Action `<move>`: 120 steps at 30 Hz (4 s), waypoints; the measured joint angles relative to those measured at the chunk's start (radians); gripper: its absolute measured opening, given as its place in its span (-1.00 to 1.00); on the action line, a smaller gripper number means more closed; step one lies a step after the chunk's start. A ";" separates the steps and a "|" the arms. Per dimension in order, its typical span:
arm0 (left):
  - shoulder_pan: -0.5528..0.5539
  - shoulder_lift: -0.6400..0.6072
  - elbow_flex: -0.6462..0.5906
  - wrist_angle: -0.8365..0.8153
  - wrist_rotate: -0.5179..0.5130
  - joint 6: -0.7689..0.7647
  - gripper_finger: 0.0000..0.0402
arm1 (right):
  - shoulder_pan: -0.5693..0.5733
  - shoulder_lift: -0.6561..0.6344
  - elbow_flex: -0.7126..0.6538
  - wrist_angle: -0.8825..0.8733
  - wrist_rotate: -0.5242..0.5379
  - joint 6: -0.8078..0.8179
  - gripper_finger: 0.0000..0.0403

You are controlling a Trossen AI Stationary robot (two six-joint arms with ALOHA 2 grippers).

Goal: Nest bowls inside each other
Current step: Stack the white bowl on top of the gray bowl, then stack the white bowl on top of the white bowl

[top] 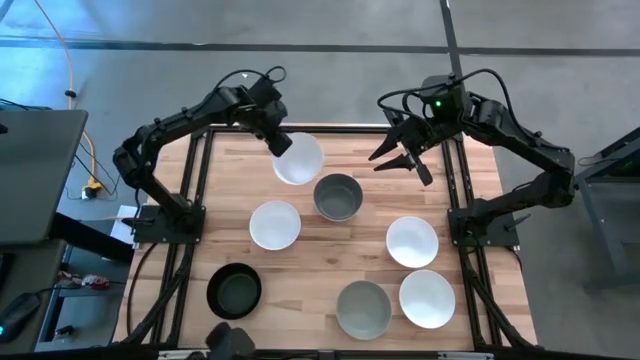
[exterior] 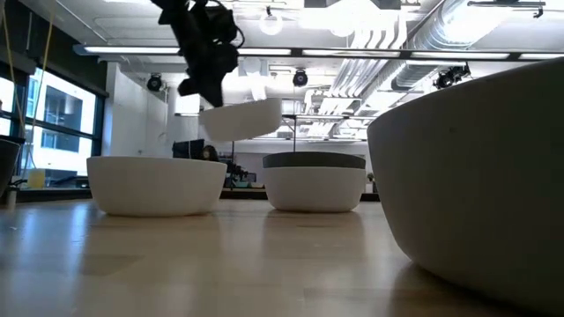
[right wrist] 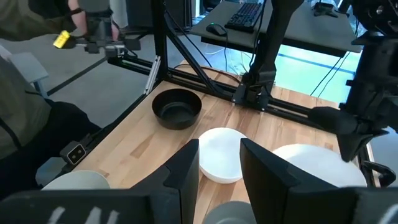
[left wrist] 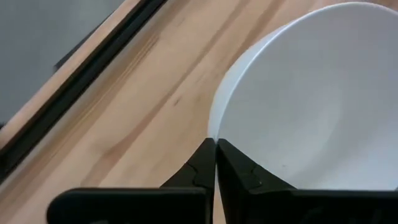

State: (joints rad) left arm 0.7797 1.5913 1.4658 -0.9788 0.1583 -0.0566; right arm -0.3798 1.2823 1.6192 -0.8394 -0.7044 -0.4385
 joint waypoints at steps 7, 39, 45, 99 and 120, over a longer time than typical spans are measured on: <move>-0.060 0.029 0.001 0.123 0.079 -0.045 -1.00 | 0.000 0.000 0.000 0.000 0.000 0.001 -0.46; -0.244 0.573 0.531 -0.159 0.100 0.034 -1.00 | 0.000 0.000 0.000 -0.110 -0.004 -0.041 -0.46; -0.244 0.573 0.526 -0.166 0.072 0.038 -1.00 | 0.000 0.000 0.000 -0.110 -0.005 -0.041 -0.46; -0.270 0.666 0.704 -0.599 0.099 0.231 -0.16 | 0.000 0.000 0.000 -0.224 -0.052 -0.064 -0.46; -0.390 0.120 0.030 -0.378 -0.016 0.323 -0.14 | 0.000 0.000 0.000 -0.316 -0.057 -0.122 -0.46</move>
State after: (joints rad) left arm 0.3894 1.7111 1.4956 -1.3571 0.1421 0.2668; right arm -0.3798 1.2823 1.6192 -1.1557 -0.7616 -0.5609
